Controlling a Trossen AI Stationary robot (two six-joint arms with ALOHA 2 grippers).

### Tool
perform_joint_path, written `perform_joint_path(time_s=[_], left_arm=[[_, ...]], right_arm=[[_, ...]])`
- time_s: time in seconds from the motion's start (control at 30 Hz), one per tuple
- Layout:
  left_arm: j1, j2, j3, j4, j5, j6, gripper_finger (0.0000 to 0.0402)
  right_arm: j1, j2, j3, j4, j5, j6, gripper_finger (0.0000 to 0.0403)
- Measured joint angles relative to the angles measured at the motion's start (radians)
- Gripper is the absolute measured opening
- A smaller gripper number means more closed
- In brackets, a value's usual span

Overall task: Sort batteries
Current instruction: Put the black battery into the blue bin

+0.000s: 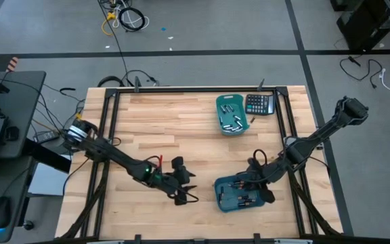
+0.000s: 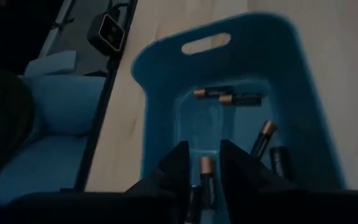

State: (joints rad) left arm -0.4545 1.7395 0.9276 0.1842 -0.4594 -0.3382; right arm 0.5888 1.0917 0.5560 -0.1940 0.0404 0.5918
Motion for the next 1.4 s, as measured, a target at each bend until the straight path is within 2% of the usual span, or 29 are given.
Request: perform_joint_path(time_s=[0.13,0.23,0.33,0.37,0.5,0.63,0.9,1.0,1.13,1.4], left_arm=[[0.017,0.074,0.000,0.158,-0.013,0.107,0.0159],[0.042,0.116,0.000,0.254,-0.006,0.151,0.0099],[0.072,0.144,0.000,0.300,0.063,0.158,0.0026],[0.082,0.153,0.000,0.324,0.096,0.152,0.0014],[0.105,0.186,0.000,0.396,0.176,0.161,0.0003],[0.110,0.219,0.007,0.471,0.248,0.179,0.0002],[0.110,0.331,0.110,0.486,0.251,0.178,0.0001],[0.111,0.333,0.117,0.485,0.244,0.178,0.0001],[0.120,0.333,0.117,0.493,0.186,0.203,0.0000],[0.188,0.333,0.117,0.507,0.185,0.205,0.0000]], right_arm=[[-0.002,-0.029,0.000,0.006,0.053,-0.057,0.0075],[-0.004,-0.064,0.000,0.007,0.107,-0.085,0.0075],[-0.004,-0.102,0.000,0.011,0.174,-0.107,0.0075],[-0.004,-0.115,0.000,0.011,0.199,-0.119,0.0075],[-0.004,-0.149,0.000,0.011,0.279,-0.179,0.0072],[-0.016,-0.173,0.000,0.012,0.308,-0.239,0.0053],[-0.034,-0.187,0.000,0.021,0.311,-0.314,0.0004],[-0.034,-0.187,0.000,0.021,0.310,-0.317,0.0005],[-0.034,-0.187,0.000,0.030,0.310,-0.341,0.0005],[-0.035,-0.187,0.000,0.051,0.359,-0.386,0.0001]])
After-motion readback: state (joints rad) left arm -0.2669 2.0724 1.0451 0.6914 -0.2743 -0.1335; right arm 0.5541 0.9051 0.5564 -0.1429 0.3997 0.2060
